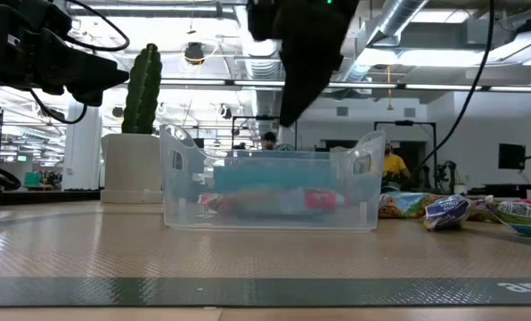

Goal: Pick and place Granola Bars by type
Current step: Put the red granola bar into the bottom transparent bin

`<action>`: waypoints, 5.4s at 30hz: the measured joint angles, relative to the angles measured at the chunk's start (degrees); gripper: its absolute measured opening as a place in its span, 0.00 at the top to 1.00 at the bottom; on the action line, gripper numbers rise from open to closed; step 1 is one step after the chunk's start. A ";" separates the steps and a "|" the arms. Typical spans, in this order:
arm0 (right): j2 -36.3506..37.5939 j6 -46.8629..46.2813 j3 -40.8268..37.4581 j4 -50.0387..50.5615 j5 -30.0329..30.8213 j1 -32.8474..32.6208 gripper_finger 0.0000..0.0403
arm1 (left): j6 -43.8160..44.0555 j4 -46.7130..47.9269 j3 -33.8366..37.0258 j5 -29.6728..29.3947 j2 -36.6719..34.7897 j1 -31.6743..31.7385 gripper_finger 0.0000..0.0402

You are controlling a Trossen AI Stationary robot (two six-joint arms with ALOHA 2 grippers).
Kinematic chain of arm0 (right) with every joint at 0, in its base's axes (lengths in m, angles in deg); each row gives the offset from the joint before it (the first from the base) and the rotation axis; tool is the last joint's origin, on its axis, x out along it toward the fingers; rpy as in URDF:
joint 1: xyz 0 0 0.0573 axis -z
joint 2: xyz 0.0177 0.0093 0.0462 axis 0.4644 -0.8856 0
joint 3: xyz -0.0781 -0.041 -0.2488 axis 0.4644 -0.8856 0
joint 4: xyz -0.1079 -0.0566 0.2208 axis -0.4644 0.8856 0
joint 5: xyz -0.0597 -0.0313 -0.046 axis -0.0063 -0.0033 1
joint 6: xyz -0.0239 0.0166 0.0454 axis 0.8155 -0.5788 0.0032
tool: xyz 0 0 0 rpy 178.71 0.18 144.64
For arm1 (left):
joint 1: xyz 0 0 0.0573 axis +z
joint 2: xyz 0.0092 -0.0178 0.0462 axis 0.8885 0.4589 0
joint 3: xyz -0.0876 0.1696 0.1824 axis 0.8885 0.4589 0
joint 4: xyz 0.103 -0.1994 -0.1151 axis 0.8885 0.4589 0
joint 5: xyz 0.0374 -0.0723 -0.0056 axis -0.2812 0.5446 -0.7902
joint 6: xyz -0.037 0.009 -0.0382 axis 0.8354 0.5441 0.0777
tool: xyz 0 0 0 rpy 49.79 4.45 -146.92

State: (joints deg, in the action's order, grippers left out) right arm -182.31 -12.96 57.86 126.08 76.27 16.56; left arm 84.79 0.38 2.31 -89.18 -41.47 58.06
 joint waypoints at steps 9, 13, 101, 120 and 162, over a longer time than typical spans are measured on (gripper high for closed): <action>-2.02 0.02 0.02 -0.87 0.16 0.00 0.85 | -0.02 0.00 0.02 0.00 0.00 0.00 0.62; 0.41 0.45 0.11 -1.07 0.21 -0.15 0.85 | -0.02 0.00 0.02 0.02 0.00 0.02 0.62; 15.28 -57.11 -41.90 -8.91 -20.91 -18.43 0.76 | -0.01 0.00 0.00 0.02 0.02 0.01 0.62; 22.38 -54.76 -39.24 -10.58 -10.83 -18.86 0.85 | -0.01 -0.02 0.00 0.00 0.00 0.01 0.62; 12.30 3.33 -18.26 -20.28 4.13 -5.92 0.85 | -0.02 0.00 0.00 0.02 0.00 0.00 0.62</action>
State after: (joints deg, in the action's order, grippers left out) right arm -170.01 -9.63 39.60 105.80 80.40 10.64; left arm 84.78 0.38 2.32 -89.16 -41.47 58.07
